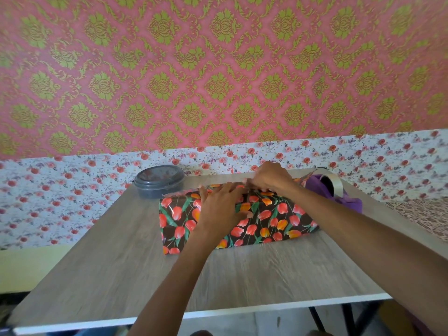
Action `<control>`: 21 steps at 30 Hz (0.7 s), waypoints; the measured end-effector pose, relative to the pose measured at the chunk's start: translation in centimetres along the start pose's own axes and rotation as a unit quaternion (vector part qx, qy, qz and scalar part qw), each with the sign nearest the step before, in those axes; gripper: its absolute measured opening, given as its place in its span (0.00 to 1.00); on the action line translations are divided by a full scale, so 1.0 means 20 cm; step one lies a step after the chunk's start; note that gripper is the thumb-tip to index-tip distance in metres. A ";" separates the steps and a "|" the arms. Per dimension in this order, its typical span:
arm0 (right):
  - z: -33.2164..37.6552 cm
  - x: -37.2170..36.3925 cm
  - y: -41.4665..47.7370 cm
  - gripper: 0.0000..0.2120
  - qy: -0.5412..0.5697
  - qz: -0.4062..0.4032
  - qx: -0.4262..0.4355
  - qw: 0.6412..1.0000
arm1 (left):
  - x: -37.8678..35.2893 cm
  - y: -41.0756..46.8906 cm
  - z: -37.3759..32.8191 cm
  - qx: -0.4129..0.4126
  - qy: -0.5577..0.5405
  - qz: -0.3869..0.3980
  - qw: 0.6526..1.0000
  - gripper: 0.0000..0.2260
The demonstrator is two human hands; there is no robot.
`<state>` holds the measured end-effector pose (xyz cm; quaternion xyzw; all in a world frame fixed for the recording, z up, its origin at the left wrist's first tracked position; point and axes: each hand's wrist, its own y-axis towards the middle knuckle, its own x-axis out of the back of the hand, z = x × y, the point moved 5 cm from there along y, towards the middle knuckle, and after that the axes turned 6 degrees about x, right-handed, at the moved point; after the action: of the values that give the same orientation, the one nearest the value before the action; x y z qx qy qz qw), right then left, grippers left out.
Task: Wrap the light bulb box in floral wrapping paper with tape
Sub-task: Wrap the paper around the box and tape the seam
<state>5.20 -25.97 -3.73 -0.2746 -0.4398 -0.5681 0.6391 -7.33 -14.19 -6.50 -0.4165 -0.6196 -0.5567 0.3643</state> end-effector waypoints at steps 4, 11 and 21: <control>-0.03 0.00 0.01 0.12 0.024 0.009 0.018 1.000 | 0.01 0.00 -0.01 0.005 -0.003 0.004 1.000 0.29; -0.06 0.05 -0.06 0.09 0.049 -0.023 0.092 0.994 | 0.00 0.00 0.00 0.029 -0.031 -0.001 0.999 0.27; -0.12 0.07 -0.20 0.07 0.041 -0.041 0.196 0.979 | 0.03 -0.09 -0.08 0.033 0.101 -0.049 0.993 0.26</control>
<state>1.95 -29.40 -4.22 -0.1025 -0.5273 -0.5070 0.6741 -9.27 -15.71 -6.57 -0.3148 -0.6174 -0.5922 0.4112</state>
